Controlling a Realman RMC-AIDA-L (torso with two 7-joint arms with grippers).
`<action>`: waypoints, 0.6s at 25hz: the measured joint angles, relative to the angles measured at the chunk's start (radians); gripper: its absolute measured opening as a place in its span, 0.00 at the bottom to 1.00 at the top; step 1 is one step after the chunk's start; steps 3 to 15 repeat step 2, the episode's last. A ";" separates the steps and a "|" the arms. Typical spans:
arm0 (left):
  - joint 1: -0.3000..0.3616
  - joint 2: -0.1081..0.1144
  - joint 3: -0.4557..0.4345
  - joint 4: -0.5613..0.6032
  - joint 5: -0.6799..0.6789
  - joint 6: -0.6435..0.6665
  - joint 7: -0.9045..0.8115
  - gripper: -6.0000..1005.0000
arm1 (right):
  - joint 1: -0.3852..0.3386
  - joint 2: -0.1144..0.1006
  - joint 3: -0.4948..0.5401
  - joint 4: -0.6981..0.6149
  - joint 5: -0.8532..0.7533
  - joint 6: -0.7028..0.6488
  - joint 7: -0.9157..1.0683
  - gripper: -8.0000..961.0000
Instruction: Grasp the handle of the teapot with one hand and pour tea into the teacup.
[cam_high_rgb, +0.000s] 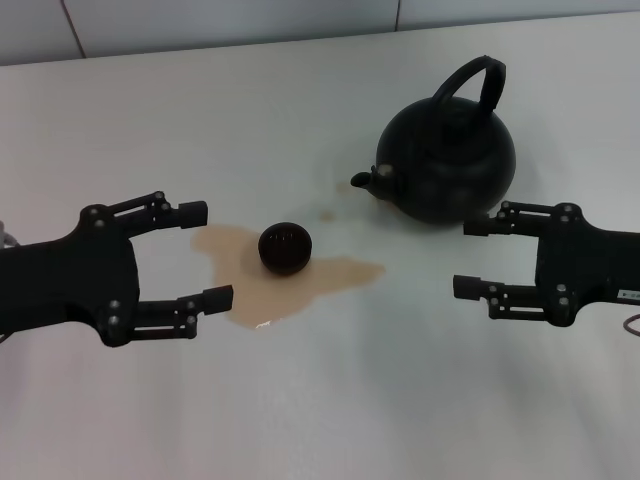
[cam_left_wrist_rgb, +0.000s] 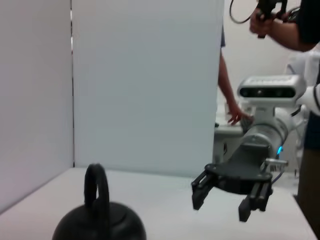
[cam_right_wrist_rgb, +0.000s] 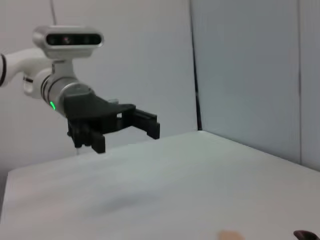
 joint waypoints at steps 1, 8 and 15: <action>0.002 0.000 -0.010 -0.004 -0.004 0.016 0.003 0.86 | 0.001 -0.001 0.000 -0.020 -0.006 -0.008 0.000 0.74; 0.002 0.000 -0.010 -0.004 -0.004 0.016 0.003 0.86 | 0.001 -0.001 0.000 -0.020 -0.006 -0.008 0.000 0.74; 0.002 0.000 -0.010 -0.004 -0.004 0.016 0.003 0.86 | 0.001 -0.001 0.000 -0.020 -0.006 -0.008 0.000 0.74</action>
